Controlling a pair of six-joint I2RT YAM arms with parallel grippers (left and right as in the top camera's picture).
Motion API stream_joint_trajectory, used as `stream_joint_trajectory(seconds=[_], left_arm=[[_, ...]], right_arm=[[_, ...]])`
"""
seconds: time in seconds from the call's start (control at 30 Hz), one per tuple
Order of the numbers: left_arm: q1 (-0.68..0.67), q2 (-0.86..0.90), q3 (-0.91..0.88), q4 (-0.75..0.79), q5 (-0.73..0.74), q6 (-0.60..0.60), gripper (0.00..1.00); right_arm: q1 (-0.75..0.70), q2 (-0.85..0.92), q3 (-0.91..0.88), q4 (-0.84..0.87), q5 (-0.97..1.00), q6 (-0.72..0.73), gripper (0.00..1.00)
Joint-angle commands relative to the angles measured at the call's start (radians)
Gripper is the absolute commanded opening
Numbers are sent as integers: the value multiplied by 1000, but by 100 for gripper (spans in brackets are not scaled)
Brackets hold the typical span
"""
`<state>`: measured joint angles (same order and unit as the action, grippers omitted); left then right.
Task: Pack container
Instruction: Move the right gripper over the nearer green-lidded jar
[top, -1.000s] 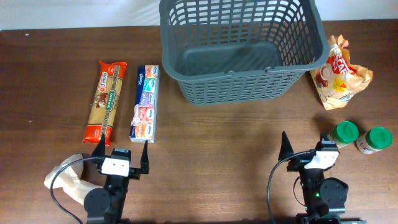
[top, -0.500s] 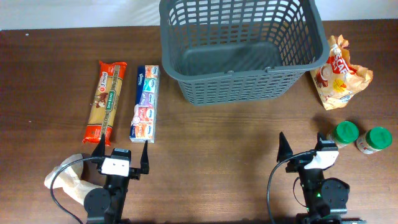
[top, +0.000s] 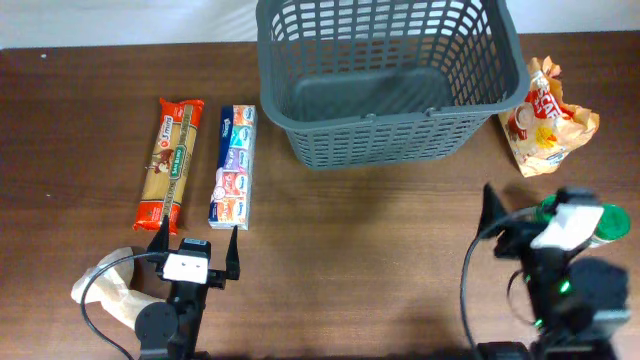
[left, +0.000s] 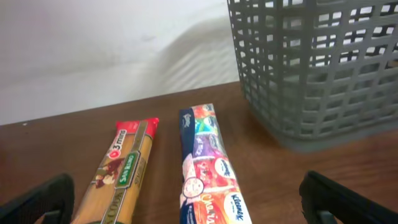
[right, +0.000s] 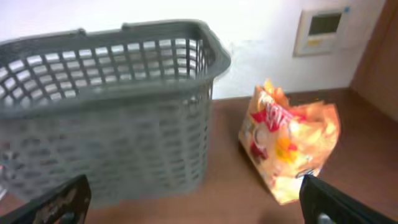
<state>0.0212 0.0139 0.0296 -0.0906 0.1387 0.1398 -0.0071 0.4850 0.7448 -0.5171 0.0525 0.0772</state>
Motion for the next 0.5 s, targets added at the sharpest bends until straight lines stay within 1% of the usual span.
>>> stream_joint_trajectory(seconds=[0.0, 0.1, 0.17, 0.23, 0.33, 0.4, 0.47], left_arm=[[6, -9, -10, 3, -7, 19, 99], [6, -9, -10, 3, -3, 19, 99], [6, -9, -10, 3, -4, 19, 99], [6, -9, -10, 3, -4, 19, 99], [6, -9, -10, 3, -4, 19, 99], [6, -9, -10, 4, -4, 19, 99], [5, -9, -10, 3, 2, 19, 99]], right_arm=[[6, 187, 259, -158, 23, -44, 99], [6, 351, 502, -372, 23, -48, 99], [6, 442, 641, -482, 23, -48, 99], [6, 513, 756, -557, 8, -47, 99], [6, 591, 877, -625, -19, -47, 99], [6, 620, 921, -657, -14, -72, 99], [6, 644, 952, -682, 12, -69, 99]])
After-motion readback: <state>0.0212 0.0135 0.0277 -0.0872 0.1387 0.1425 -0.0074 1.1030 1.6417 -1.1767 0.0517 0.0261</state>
